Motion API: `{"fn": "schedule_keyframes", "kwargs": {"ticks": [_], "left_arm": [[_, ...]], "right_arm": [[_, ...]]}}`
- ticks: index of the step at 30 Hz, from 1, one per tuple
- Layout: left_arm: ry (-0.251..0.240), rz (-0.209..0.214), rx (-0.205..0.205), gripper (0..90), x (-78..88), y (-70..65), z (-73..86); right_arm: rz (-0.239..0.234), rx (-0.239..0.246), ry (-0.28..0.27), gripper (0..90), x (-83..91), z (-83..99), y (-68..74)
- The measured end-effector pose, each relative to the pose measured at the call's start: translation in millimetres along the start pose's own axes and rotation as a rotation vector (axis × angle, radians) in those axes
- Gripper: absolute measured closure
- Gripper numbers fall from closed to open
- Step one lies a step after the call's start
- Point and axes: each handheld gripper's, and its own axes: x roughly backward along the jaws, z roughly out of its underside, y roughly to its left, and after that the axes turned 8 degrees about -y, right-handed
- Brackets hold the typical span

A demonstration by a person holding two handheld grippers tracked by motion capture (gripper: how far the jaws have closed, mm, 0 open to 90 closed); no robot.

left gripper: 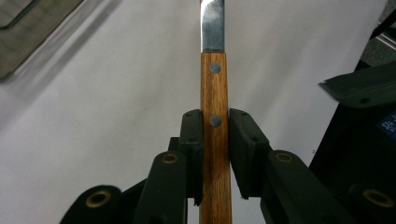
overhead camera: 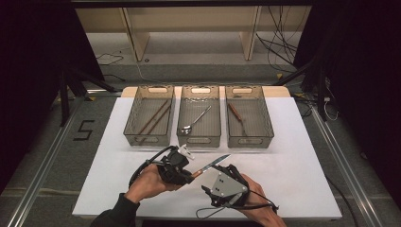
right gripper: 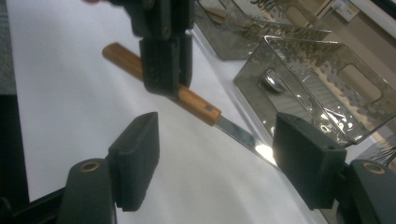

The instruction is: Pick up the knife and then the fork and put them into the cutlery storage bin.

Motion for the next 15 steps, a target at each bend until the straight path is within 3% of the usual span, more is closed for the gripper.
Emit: {"fn": "schedule_keyframes", "kwargs": {"ticks": [6, 15], "left_arm": [[0.005, 0.008, -0.013, 75.6, 4.6, -0.6, -1.2], [0.020, 0.043, -0.025, 75.6, 3.3, -6.6, -2.8]], "right_arm": [[0.037, 0.114, 0.022, 38.2, -3.8, 2.1, 7.6], [0.068, 0.239, 0.045, 43.0, -9.9, 3.3, 20.6]]}}
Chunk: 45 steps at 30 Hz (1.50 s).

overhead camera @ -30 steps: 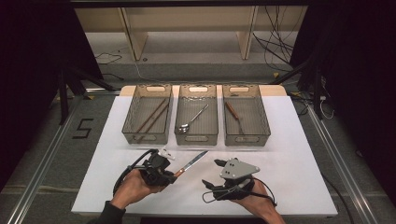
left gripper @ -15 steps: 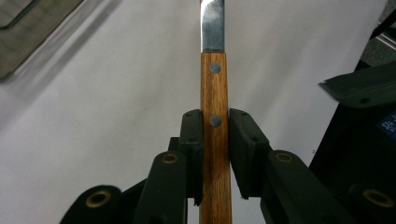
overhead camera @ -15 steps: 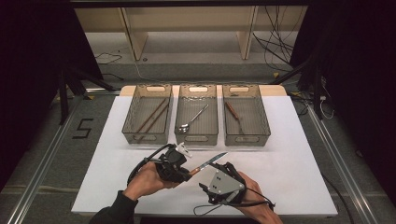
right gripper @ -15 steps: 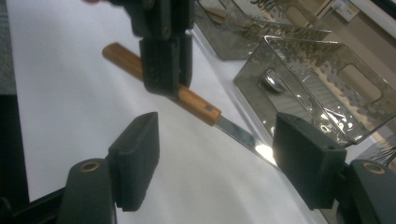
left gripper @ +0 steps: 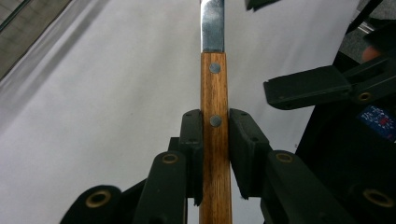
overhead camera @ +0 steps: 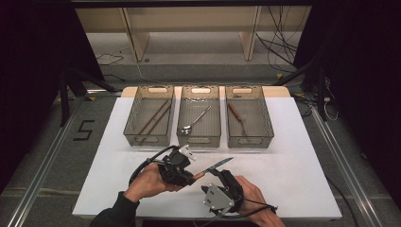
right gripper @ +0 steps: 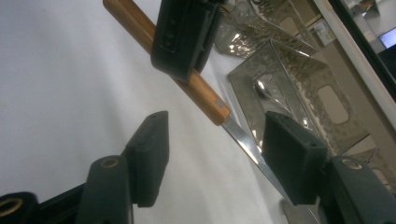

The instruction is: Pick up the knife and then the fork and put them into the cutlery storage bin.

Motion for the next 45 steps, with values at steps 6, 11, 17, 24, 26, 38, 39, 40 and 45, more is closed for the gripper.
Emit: {"fn": "schedule_keyframes", "kwargs": {"ticks": [6, 11, 17, 24, 26, 38, 39, 40, 45], "left_arm": [[0.013, 0.024, -0.006, 75.6, -1.7, -2.1, -0.2], [0.025, 0.035, -0.011, 75.6, -3.0, -3.4, 0.1], [0.032, 0.041, -0.019, 75.6, -2.8, -5.1, -0.5], [0.043, 0.055, -0.033, 75.6, -2.8, -10.3, -1.9], [0.040, 0.056, -0.036, 75.6, -2.0, -11.2, -2.5], [0.047, 0.061, -0.026, 75.5, -3.3, -11.2, -3.0], [0.048, 0.060, -0.025, 75.5, -3.3, -11.2, -3.0], [0.049, 0.059, -0.025, 75.5, -3.3, -11.3, -3.0], [0.041, 0.062, -0.015, 75.5, -2.0, -10.8, -2.9]], "right_arm": [[-0.004, 0.054, 0.016, 46.8, -4.1, 0.4, 5.4], [0.010, 0.076, 0.022, 51.2, -4.9, 0.1, 8.3], [0.017, 0.112, 0.021, 55.0, -6.0, 0.5, 12.6], [0.033, 0.200, 0.024, 61.0, -7.7, 0.4, 19.8], [0.046, 0.226, 0.022, 63.5, -7.5, 0.5, 21.0], [0.085, 0.348, 0.035, 73.5, -9.2, 2.2, 30.7], [0.088, 0.360, 0.036, 74.0, -9.4, 2.4, 31.4], [0.091, 0.379, 0.035, 74.4, -9.8, 2.3, 31.4], [0.118, 0.444, 0.039, 76.7, -9.9, 3.1, 35.5]]}}
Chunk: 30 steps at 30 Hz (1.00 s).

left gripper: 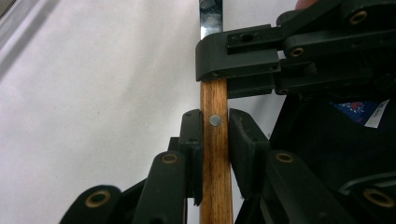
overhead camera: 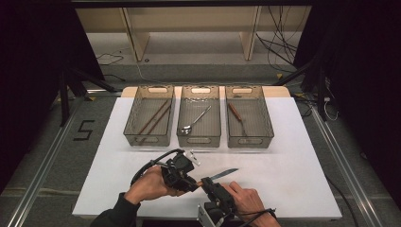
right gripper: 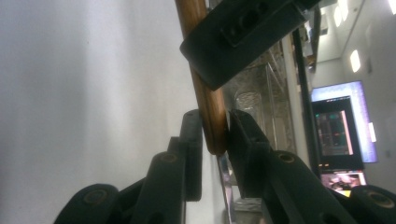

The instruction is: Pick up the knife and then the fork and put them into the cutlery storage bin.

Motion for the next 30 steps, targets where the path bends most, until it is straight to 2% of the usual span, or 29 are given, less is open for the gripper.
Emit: {"fn": "schedule_keyframes", "kwargs": {"ticks": [6, 12, 14, 20, 23, 25, 29, 30], "left_arm": [[-0.017, 0.005, 0.006, 75.2, 2.7, 0.9, 0.2], [-0.061, -0.001, 0.017, 73.3, 5.7, 2.4, -0.1], [-0.099, -0.012, 0.029, 65.1, 10.5, 3.6, -0.7], [-0.195, -0.062, 0.079, 49.8, 33.7, 11.9, 2.0], [-0.245, -0.106, 0.104, 43.3, 46.0, 16.1, 4.3], [-0.284, -0.130, 0.121, 39.1, 54.8, 18.2, 6.5], [-0.366, -0.203, 0.152, 34.6, 71.0, 23.8, 10.9], [-0.383, -0.216, 0.160, 33.8, 73.9, 25.0, 12.1]], "right_arm": [[0.014, 0.069, 0.005, 79.9, -0.5, -0.7, 3.5], [0.019, 0.063, 0.003, 81.0, -0.5, 1.0, 2.1], [0.013, 0.062, 0.012, 81.1, 0.9, 0.8, 1.1], [0.011, 0.034, 0.016, 81.2, 3.4, 4.1, -3.3], [0.002, -0.032, 0.018, 81.2, 5.5, 8.1, -11.6], [0.000, -0.095, 0.027, 81.2, 7.2, 12.2, -18.9], [-0.020, -0.249, 0.056, 81.2, 10.5, 25.9, -44.1], [-0.024, -0.268, 0.059, 81.2, 12.1, 30.1, -51.2]]}}
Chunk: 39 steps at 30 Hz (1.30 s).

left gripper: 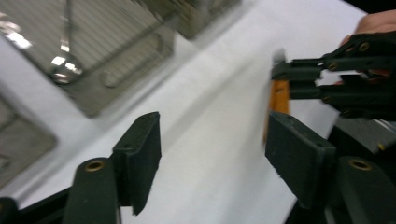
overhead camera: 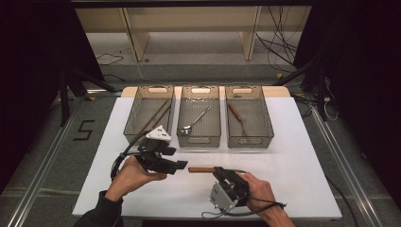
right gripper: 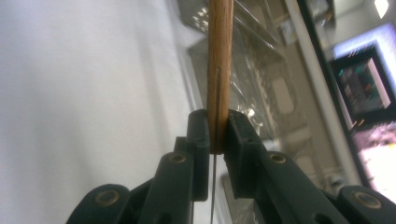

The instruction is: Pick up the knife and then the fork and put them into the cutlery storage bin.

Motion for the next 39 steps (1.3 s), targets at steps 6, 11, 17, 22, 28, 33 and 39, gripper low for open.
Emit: {"fn": "schedule_keyframes", "kwargs": {"ticks": [6, 11, 17, 22, 28, 33, 39], "left_arm": [[-0.069, -0.025, -0.012, 28.4, 5.3, 2.3, 2.7], [-0.089, -0.016, -0.052, 22.9, 0.7, 0.0, 13.5], [-0.113, -0.033, -0.050, 20.2, -1.2, 4.5, 31.2], [-0.122, -0.040, -0.041, 19.1, -4.6, 8.1, 51.5], [-0.132, -0.069, -0.057, 18.4, -6.7, 13.7, 69.0], [-0.176, -0.077, -0.044, 18.2, -4.0, 17.7, 77.4], [-0.211, -0.094, -0.031, 18.2, -1.9, 22.3, 87.6]], "right_arm": [[-0.051, -0.278, -0.012, 81.2, 10.3, 10.7, -50.3], [-0.147, -0.621, -0.079, 81.1, 13.9, 30.6, -100.2], [-0.195, -0.912, -0.081, 81.1, 7.6, 60.9, -147.8], [-0.218, -1.080, -0.070, 81.1, -2.0, 82.1, -174.1], [-0.213, -1.203, -0.050, 81.1, -15.3, 96.5, -199.8], [-0.206, -1.249, -0.026, 81.1, -27.1, 102.8, -216.1], [-0.176, -1.272, 0.021, 81.1, -43.5, 109.3, -230.6]]}}
